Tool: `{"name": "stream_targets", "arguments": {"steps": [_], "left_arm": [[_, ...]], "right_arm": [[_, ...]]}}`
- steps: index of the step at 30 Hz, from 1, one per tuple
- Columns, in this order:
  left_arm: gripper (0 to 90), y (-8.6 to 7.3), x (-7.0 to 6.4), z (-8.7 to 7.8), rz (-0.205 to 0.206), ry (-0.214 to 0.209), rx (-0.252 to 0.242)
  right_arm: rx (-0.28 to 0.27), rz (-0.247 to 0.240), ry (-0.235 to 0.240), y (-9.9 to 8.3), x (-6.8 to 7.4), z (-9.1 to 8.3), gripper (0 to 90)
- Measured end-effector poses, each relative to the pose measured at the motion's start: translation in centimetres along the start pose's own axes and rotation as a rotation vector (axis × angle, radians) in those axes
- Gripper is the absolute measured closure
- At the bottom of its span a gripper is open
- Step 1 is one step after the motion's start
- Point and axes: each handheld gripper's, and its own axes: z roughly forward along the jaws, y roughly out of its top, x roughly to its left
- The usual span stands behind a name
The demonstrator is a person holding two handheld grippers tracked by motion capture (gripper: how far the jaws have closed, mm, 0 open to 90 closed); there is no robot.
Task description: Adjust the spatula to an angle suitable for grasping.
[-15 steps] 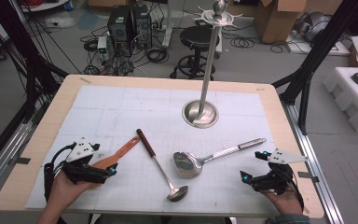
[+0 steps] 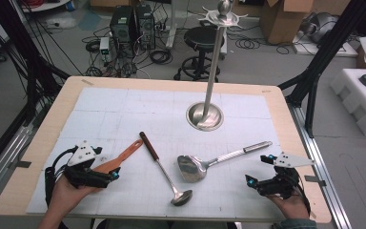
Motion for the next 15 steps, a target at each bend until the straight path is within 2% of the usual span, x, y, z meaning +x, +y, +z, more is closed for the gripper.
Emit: {"name": "stream_targets", "arguments": {"steps": [15], "left_arm": [[4.7,-0.09,0.01,-0.17,-0.006,0.006,-0.003]], "right_arm": [[-0.01,0.015,0.013,0.07,-0.14,-0.14,0.8]]}}
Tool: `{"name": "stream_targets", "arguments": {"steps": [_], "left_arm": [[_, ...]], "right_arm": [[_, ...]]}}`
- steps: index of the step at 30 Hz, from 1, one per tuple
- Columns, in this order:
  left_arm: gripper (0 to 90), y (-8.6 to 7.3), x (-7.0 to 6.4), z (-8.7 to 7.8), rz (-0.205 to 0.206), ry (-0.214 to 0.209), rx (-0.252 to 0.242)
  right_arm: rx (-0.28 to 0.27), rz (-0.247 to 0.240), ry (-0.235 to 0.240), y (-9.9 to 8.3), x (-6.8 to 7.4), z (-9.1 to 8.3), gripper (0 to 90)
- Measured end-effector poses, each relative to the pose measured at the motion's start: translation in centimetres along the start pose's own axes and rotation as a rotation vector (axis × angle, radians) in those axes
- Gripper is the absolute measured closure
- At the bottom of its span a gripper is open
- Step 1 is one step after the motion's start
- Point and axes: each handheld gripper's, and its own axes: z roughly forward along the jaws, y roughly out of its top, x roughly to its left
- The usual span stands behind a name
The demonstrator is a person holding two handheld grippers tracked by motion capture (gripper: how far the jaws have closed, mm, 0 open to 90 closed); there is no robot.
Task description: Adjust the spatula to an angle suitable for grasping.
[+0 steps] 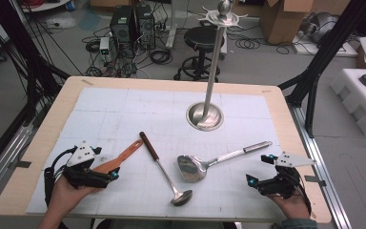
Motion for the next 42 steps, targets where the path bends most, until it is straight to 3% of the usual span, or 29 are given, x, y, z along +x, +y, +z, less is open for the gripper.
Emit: {"name": "stream_targets", "arguments": {"steps": [19,29,30,31,32,38,42], "left_arm": [[4.7,-0.4,-0.1,-0.5,-0.005,0.003,-0.002],[4.7,-0.5,-0.2,-0.7,-0.003,0.006,0.001],[4.7,-0.6,-0.1,-0.7,-0.003,0.007,0.0],[4.7,-0.7,-0.1,-0.7,-0.007,0.006,0.003],[4.7,-0.7,-0.1,-0.7,-0.011,0.007,0.001],[4.7,-0.7,-0.1,-0.9,-0.007,0.011,-0.003],[4.7,-0.7,-0.2,-0.9,-0.006,0.011,-0.003]], "right_arm": [[0.004,-0.005,0.011,0.9,0.1,0.7,0.8],[0.018,-0.009,0.054,2.1,-0.2,1.0,0.9],[0.024,-0.015,0.056,2.3,-0.2,1.0,2.4],[0.031,-0.029,0.076,2.6,-0.3,0.9,14.0],[0.025,-0.043,0.084,2.8,-0.3,0.9,19.6],[0.047,-0.06,0.079,3.1,-0.3,1.2,21.9],[0.064,-0.071,0.107,3.7,-0.3,1.7,34.6]]}}
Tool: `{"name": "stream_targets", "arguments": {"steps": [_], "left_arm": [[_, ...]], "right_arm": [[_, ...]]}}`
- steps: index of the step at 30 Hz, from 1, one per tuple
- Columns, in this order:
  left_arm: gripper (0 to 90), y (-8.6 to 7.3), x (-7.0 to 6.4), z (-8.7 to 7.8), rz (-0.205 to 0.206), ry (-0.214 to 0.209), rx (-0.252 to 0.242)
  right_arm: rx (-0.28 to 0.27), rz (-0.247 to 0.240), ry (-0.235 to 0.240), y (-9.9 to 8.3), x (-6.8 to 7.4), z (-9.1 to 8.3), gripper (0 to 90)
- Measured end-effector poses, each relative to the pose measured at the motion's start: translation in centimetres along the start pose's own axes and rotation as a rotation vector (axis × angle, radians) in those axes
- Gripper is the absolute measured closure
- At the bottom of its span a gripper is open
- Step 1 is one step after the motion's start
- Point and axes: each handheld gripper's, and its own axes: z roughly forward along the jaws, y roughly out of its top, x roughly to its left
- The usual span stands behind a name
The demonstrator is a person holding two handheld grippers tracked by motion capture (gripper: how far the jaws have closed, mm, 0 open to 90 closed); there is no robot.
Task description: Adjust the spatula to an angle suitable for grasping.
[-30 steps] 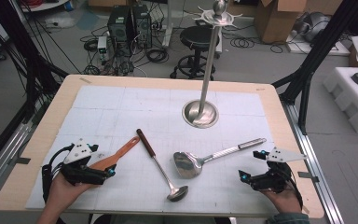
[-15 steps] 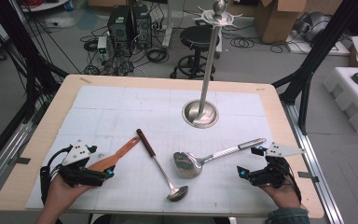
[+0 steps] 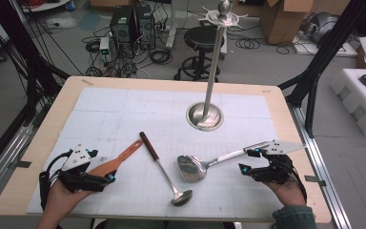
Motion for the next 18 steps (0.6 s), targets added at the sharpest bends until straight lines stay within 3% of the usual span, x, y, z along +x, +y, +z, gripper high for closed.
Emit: {"name": "stream_targets", "arguments": {"steps": [3,4,6,12,13,18], "left_arm": [[4.7,0.0,0.2,0.0,0.001,0.003,0.002],[4.7,0.0,0.2,0.0,0.001,0.003,0.002],[4.7,0.0,0.2,0.1,-0.004,0.005,0.0],[4.7,0.0,0.2,0.0,0.0,0.004,0.002],[4.7,0.0,0.2,0.0,0.001,0.003,-0.001],[4.7,0.0,0.2,0.0,0.001,0.005,0.0]], "right_arm": [[0.035,-0.01,0.033,0.5,0.1,0.7,46.4],[0.035,-0.01,0.033,0.5,0.1,0.7,46.4],[0.067,-0.044,0.062,1.0,0.3,1.5,57.3],[0.113,-0.078,0.095,1.6,0.7,2.8,70.4],[0.137,-0.093,0.12,1.8,0.9,3.3,76.8],[0.184,-0.136,0.18,1.9,1.2,4.6,89.9]]}}
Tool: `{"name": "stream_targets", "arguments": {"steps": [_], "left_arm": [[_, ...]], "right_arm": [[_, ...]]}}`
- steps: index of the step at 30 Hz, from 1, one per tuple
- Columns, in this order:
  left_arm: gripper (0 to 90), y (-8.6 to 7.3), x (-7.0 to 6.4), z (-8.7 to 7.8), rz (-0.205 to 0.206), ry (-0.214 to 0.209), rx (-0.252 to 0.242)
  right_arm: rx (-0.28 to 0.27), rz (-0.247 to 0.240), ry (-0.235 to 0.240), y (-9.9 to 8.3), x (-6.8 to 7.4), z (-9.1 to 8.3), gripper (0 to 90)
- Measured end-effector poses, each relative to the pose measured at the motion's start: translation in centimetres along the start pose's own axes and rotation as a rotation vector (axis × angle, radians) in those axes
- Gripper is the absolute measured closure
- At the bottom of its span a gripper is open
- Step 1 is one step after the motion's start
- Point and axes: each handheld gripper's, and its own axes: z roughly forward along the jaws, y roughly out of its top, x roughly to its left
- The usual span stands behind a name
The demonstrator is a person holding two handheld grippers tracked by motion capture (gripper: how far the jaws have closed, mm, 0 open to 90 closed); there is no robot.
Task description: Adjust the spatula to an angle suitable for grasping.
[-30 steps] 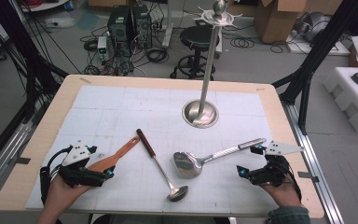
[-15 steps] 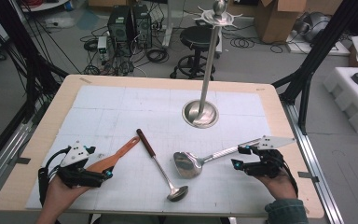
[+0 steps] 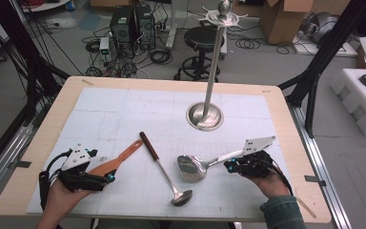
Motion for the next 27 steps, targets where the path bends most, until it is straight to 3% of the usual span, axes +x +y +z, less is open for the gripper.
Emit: {"name": "stream_targets", "arguments": {"steps": [9,27], "left_arm": [[4.7,0.0,0.0,0.0,-0.005,0.003,-0.009],[4.7,0.1,0.0,-0.1,0.0,0.001,-0.009]], "right_arm": [[0.04,-0.046,0.036,0.9,0.3,2.0,90.0],[0.067,-0.13,0.193,1.7,2.3,4.6,90.0]]}}
